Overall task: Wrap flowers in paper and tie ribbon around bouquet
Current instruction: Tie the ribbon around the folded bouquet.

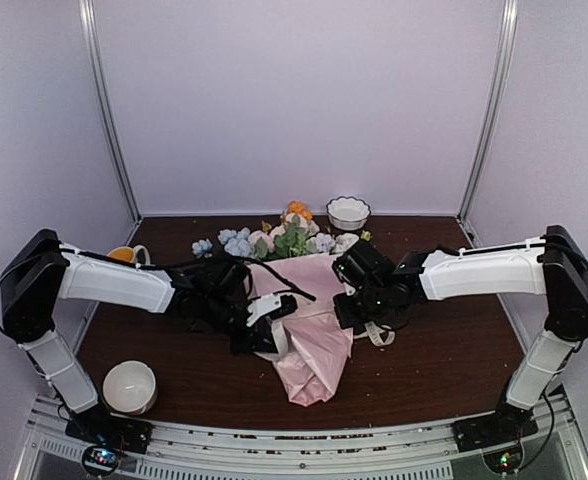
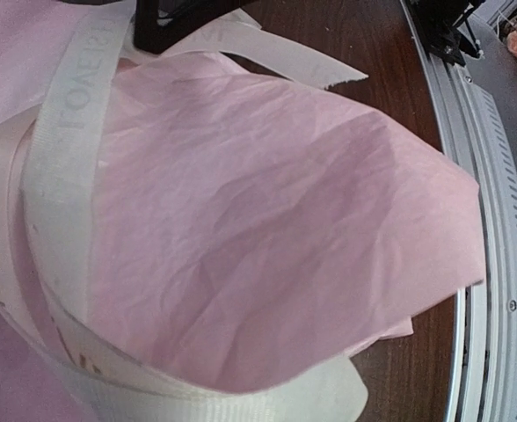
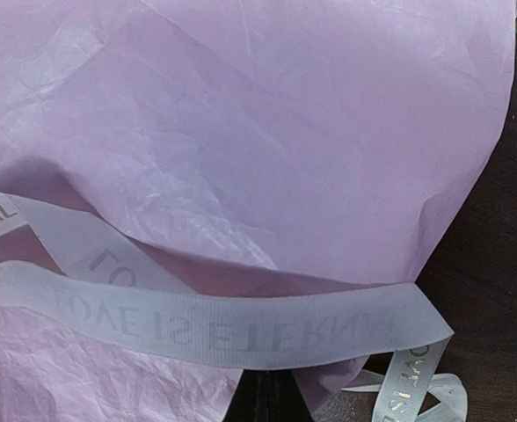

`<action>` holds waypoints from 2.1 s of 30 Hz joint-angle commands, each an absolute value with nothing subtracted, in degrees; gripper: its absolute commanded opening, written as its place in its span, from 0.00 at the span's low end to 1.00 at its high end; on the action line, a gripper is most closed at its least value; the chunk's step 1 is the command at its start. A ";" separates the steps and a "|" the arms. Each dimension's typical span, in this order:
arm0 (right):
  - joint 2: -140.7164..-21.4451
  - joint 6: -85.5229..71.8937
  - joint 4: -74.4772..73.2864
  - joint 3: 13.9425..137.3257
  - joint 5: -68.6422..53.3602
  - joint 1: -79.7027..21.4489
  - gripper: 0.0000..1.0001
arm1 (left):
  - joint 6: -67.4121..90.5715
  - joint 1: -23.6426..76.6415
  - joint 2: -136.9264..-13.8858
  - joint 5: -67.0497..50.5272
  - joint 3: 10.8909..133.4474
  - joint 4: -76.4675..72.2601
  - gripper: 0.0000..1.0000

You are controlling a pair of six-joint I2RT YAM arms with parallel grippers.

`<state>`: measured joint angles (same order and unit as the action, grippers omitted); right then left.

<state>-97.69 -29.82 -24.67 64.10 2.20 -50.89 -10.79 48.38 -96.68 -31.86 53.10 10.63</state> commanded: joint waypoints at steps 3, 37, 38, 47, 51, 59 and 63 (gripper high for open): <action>-96.70 -29.09 -24.50 63.03 3.69 -50.65 0.00 | -7.31 46.37 -94.29 -30.72 53.87 9.75 0.00; -88.10 -24.12 -22.88 60.24 -4.15 -47.48 0.00 | -0.22 34.11 -90.79 9.34 56.04 20.79 0.00; -87.69 -24.09 -23.57 60.02 -4.40 -47.32 0.00 | 0.01 33.61 -91.09 10.43 56.32 20.64 0.00; -80.11 -27.52 -23.99 49.91 -4.34 -40.30 0.00 | 4.16 26.49 -89.88 10.57 54.29 17.63 0.00; -81.02 -27.84 -23.48 47.42 -10.55 -40.29 0.00 | 4.24 26.54 -89.32 5.30 52.35 14.97 0.00; -87.69 -27.18 -25.71 48.30 -12.25 -42.64 0.25 | 3.83 26.53 -89.22 3.09 51.86 14.11 0.00; -91.71 -24.56 -25.89 52.16 -9.38 -44.39 0.43 | 3.53 26.46 -89.52 1.85 51.98 13.78 0.00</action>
<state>-88.90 -26.72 -25.41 48.25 -11.18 -42.81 3.55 26.46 -90.52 3.99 52.05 16.34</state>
